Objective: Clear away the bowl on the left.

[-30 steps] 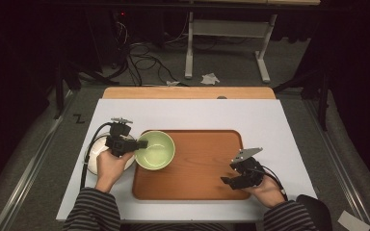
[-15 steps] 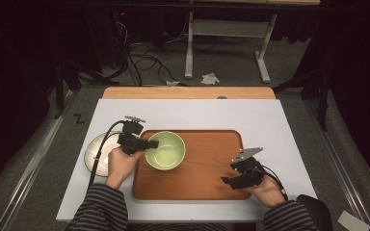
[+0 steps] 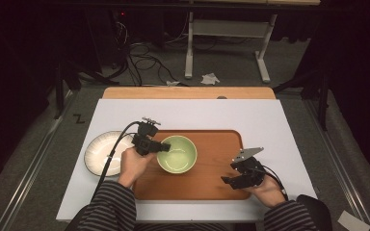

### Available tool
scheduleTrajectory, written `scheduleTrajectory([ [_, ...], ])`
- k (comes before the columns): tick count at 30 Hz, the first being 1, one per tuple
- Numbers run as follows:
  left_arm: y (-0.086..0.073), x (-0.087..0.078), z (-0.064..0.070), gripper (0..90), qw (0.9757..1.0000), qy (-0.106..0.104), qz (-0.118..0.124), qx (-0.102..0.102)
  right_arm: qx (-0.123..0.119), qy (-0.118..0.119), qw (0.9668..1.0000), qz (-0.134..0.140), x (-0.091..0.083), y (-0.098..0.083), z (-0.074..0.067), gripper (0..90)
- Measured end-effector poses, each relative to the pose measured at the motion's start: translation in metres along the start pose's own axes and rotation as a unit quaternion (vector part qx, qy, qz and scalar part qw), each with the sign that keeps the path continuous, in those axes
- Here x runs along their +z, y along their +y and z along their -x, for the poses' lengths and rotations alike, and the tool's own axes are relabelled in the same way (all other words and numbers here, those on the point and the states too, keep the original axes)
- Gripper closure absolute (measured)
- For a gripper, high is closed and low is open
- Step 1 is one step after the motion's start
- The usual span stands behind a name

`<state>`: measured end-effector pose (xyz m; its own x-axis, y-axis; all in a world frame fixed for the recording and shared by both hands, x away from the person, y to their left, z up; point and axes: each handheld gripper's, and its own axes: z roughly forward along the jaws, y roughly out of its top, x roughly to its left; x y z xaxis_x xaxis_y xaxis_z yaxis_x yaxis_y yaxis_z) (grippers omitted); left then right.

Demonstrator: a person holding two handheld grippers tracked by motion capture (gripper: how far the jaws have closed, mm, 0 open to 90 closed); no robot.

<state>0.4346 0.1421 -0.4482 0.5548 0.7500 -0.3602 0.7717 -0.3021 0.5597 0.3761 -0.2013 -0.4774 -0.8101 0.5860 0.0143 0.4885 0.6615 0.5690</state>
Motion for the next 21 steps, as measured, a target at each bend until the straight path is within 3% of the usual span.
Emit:
scheduleTrajectory([
  [12,0.008,0.024,0.01,82.6,0.9996,-0.007,-0.025,0.012,0.0,-0.002,1.0,0.0,0.0,0.0,0.001,37.4],
  [21,0.013,0.044,0.015,82.5,0.9992,-0.02,-0.034,0.005,0.0,-0.001,1.0,0.003,-0.001,0.0,0.001,37.4],
])
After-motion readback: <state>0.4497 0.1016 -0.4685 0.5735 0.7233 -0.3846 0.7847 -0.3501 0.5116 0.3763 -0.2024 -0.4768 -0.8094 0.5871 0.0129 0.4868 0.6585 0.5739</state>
